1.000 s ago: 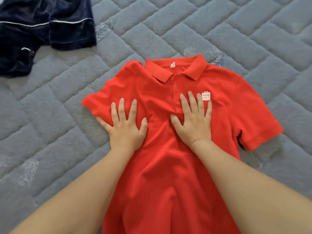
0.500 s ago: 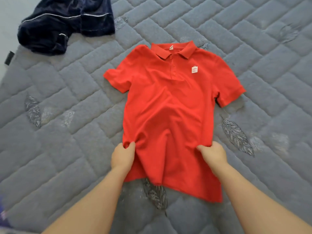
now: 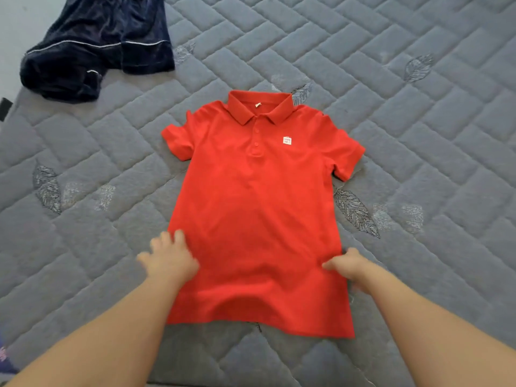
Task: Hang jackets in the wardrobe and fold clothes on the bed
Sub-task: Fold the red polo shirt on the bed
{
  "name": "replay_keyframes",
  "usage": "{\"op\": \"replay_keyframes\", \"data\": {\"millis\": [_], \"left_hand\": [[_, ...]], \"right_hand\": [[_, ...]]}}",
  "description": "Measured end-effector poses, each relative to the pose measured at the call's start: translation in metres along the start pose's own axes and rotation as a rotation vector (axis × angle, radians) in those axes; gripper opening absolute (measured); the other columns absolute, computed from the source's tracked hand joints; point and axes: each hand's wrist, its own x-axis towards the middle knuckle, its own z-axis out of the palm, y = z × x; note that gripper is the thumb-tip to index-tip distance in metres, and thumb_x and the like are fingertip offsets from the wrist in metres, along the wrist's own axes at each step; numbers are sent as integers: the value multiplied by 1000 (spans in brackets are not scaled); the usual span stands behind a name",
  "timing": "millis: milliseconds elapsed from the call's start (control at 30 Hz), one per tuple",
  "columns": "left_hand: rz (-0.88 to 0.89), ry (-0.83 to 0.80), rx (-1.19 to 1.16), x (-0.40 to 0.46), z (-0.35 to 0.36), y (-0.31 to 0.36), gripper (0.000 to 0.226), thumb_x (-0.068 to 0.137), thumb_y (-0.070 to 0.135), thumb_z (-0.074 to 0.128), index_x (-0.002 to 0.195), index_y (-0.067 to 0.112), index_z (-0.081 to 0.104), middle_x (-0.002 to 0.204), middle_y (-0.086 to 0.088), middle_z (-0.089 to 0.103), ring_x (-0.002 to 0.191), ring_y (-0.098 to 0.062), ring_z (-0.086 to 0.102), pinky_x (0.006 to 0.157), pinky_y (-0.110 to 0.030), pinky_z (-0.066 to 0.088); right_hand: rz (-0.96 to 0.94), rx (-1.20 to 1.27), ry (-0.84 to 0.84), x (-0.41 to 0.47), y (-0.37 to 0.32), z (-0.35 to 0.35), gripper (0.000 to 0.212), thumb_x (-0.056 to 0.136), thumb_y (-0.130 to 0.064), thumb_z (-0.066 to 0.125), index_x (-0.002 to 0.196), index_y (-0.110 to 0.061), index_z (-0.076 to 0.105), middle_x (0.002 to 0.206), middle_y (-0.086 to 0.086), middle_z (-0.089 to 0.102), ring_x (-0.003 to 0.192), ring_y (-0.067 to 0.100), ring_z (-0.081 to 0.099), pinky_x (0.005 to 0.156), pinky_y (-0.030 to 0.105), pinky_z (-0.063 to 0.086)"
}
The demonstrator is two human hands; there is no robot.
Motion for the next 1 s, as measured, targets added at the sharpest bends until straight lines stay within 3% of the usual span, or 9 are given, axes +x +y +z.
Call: {"op": "replay_keyframes", "data": {"millis": [133,233,367,467,533,667,733,867,1000], "left_hand": [[334,71,-145,34,-28,91,75,88,50,46,151,34,10,161,-2,1,148,-27,0,110,-69,14],[449,32,-194,75,-51,159,92,82,65,52,150,46,-7,159,7,-25,146,-24,-26,104,-77,1],[418,-105,-147,135,-70,206,141,44,83,72,133,58,-34,142,9,-53,134,-25,-47,91,-84,-6],[400,-177,-123,156,-73,208,157,10,91,68,115,65,-46,126,11,-65,124,-23,-56,83,-84,-12],[408,-178,-132,161,-74,211,160,3,91,64,113,64,-48,123,10,-67,122,-23,-58,80,-84,-15],[520,-135,-144,157,-75,201,154,18,91,65,124,61,-43,134,3,-61,128,-26,-53,86,-83,-14],[580,-113,-225,161,-86,194,135,34,91,61,129,67,-32,149,6,-43,141,-25,-34,95,-82,-3],[505,437,-502,205,-135,174,88,77,37,58,153,39,12,152,-14,17,131,-40,34,103,-57,33],[586,552,-458,283,-181,185,77,80,0,49,153,9,24,150,-26,27,134,-43,33,115,-46,21]], "right_hand": [[-87,243,264,37,-53,-15,67,81,-35,67,138,-7,44,134,21,50,121,34,52,98,40,46],[-139,614,282,72,-97,-35,47,77,-41,67,114,-13,55,88,9,56,75,23,54,58,28,39],[-215,822,297,131,-152,-61,66,76,-40,74,128,-3,56,118,13,61,102,29,63,88,41,54],[-368,834,344,147,-177,-78,19,85,-11,66,104,-10,64,99,10,65,88,22,63,68,29,54],[-383,732,556,148,-171,-100,11,84,-10,63,93,-13,60,99,11,65,94,27,62,77,36,51],[-157,213,877,125,-171,-118,48,84,-14,64,128,-12,45,133,18,46,120,40,48,97,47,41],[-370,-79,996,109,-205,-100,55,80,-18,62,132,-12,44,133,17,44,119,40,45,98,49,38],[-768,-442,785,114,-287,-36,66,91,-38,53,147,-11,30,146,12,39,134,33,36,114,55,18],[-799,-478,761,163,-339,-8,76,97,-48,43,156,-13,10,154,14,27,143,33,22,118,56,5]]}}
